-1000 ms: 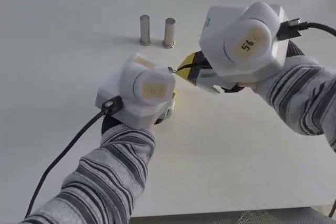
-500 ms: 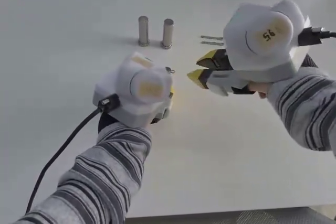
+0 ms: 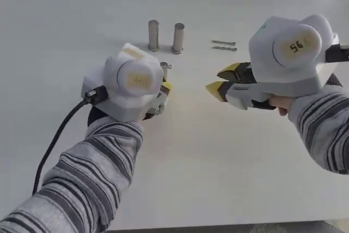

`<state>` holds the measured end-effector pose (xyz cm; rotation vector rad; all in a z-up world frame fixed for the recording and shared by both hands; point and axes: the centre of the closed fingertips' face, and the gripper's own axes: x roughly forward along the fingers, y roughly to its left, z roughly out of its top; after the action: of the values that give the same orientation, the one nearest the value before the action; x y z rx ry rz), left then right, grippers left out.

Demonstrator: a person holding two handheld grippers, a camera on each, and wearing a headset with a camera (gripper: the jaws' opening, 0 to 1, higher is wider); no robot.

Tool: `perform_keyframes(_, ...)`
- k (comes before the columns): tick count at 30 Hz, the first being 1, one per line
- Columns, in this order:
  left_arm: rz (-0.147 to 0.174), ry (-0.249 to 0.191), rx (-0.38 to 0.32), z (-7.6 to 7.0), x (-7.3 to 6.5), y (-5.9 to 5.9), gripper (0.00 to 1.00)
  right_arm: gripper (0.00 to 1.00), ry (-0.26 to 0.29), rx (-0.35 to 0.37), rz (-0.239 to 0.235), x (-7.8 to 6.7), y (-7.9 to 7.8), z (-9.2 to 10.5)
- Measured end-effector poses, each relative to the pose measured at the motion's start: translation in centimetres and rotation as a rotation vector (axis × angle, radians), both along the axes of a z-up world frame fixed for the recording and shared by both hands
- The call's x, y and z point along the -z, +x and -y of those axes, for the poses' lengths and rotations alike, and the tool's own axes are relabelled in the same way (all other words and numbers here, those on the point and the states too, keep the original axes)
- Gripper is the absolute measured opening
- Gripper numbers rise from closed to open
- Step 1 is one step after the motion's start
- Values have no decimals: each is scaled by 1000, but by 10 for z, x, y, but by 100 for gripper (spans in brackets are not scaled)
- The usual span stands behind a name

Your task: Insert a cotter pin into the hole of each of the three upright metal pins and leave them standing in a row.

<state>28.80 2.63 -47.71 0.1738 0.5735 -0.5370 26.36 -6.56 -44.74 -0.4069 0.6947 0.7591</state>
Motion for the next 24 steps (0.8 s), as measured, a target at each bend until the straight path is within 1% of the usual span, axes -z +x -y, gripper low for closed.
perform_keyframes(2, 0, 6, -10, -6, 0, 3, 5, 14, 3, 8, -4, 0, 0, 0)
perform_keyframes(4, -2, -1, -20, -13, -1, 7, 5, 15, 14, 13, -6, 1, 1, 0)
perform_keyframes(7, -3, 6, -14, -19, -1, 12, 5, 17, 29, 17, -6, 0, 1, -1)
perform_keyframes(9, -14, -4, -14, -23, 0, 14, 5, 19, 36, 21, -3, 0, 2, -1)
perform_keyframes(10, -13, -7, -12, -25, 0, 15, 5, 20, 45, 25, -1, 0, 4, -1)
perform_keyframes(12, -17, -2, -12, -28, 1, 17, 5, 21, 54, 30, -3, 0, 4, -3)
perform_keyframes(15, -19, 7, -27, -35, 3, 19, 5, 22, 58, 46, -5, 1, 5, 2)
perform_keyframes(19, -20, 22, -32, -40, 6, 21, 5, 21, 72, 78, -10, 2, 7, 6)
perform_keyframes(22, -19, 25, -33, -41, 8, 20, 5, 21, 78, 99, -10, 2, 8, 13)
perform_keyframes(24, -12, 17, -37, -41, 7, 21, 5, 21, 79, 106, -11, 2, 7, 14)
